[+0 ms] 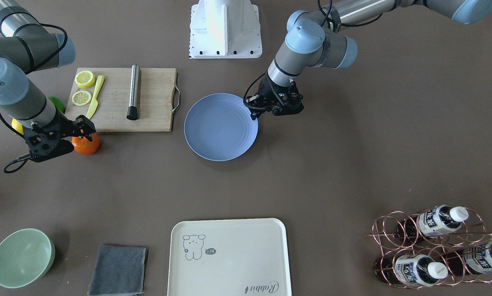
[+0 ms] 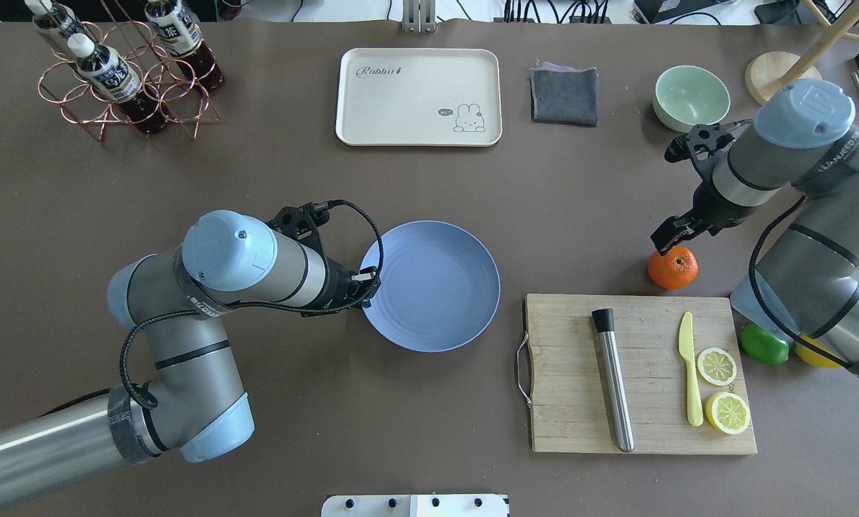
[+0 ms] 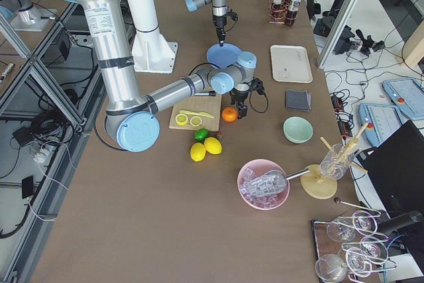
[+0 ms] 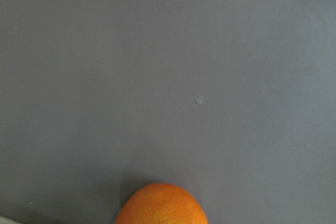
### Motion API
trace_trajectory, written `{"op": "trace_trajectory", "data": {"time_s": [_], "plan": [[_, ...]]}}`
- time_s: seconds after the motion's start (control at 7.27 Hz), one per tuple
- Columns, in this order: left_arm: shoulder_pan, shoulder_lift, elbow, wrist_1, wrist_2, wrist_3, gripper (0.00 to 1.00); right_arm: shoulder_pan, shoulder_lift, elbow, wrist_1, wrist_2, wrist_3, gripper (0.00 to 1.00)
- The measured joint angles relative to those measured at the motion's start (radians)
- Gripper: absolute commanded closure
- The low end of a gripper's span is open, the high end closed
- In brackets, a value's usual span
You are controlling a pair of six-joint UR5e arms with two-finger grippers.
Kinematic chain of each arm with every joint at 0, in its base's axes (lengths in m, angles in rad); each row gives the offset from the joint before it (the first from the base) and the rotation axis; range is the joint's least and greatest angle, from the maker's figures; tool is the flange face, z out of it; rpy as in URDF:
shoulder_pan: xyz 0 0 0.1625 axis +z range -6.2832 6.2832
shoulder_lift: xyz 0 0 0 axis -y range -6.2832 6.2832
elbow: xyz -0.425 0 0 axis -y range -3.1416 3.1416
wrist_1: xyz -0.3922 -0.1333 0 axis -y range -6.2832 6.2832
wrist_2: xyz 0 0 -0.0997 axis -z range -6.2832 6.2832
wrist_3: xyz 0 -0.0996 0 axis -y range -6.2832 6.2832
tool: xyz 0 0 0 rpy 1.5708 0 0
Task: Pick orange to plate
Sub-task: 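Lower the right gripper onto the orange and close it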
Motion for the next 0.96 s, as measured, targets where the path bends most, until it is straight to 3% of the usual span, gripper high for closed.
{"op": "trace_trajectory", "data": {"time_s": [0.83,0.96], "plan": [[0.009,-0.003,0.005,-0.001,0.006,-0.012,1.0,-0.043,-0.011,-0.036,0.09,0.007,0.154,0.0],[0.01,-0.002,0.006,-0.002,0.006,-0.013,0.65,-0.049,-0.014,-0.036,0.094,0.008,0.165,0.0]]}}
